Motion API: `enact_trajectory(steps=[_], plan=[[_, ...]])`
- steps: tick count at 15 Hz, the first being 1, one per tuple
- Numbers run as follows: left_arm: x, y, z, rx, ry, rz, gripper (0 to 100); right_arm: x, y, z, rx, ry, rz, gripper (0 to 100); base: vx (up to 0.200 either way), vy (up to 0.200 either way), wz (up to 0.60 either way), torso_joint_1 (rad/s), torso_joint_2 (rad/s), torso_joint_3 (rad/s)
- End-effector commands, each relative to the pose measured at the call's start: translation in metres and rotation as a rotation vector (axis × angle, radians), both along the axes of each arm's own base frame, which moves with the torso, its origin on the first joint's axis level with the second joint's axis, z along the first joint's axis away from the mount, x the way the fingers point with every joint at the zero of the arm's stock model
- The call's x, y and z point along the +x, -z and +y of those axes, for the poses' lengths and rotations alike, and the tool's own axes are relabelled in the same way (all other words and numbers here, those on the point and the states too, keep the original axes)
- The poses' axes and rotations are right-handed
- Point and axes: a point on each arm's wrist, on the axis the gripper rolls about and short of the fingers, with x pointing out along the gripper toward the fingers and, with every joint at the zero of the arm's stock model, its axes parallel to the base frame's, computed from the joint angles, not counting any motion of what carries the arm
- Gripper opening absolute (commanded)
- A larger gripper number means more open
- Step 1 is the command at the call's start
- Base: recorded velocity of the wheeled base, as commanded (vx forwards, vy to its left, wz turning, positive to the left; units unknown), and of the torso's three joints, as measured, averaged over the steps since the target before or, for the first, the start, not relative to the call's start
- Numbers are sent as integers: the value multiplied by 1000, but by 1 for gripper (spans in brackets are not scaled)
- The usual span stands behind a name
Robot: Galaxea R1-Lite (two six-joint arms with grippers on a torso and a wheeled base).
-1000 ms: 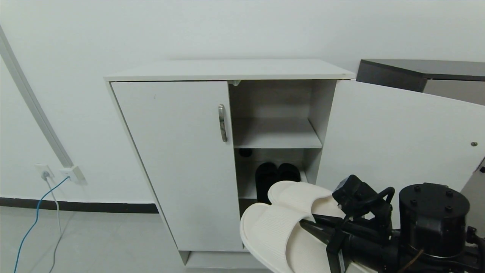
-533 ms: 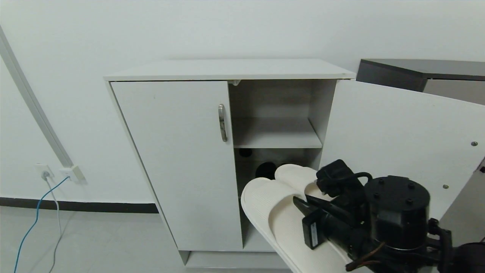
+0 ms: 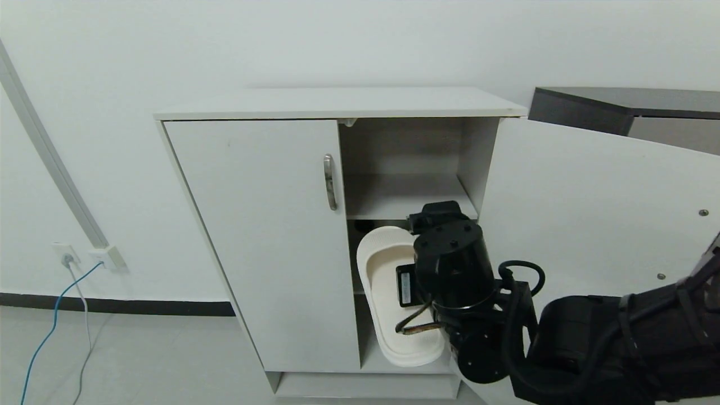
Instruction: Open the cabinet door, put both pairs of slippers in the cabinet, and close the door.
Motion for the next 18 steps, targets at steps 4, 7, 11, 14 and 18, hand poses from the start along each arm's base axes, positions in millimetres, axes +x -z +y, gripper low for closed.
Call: enact_trajectory(steps=[4,7,11,14,18], plan=[[0,0,0,-2,0,0,0,30,-21,6,16,87,-19,0,0,0,0,0,0,0],[0,0,0,-2,0,0,0,34,-19,8,5,90,-15,0,0,0,0,0,0,0],[0,0,0,-2,0,0,0,35,-15,9,-1,92,-11,0,100,0,0,0,2,2],[0,0,0,-2,-2,2,0,35,-15,9,-1,92,-11,0,200,0,0,2,1,2],[0,0,0,-2,-2,2,0,35,-14,9,-2,90,-9,0,200,0,0,5,4,1]])
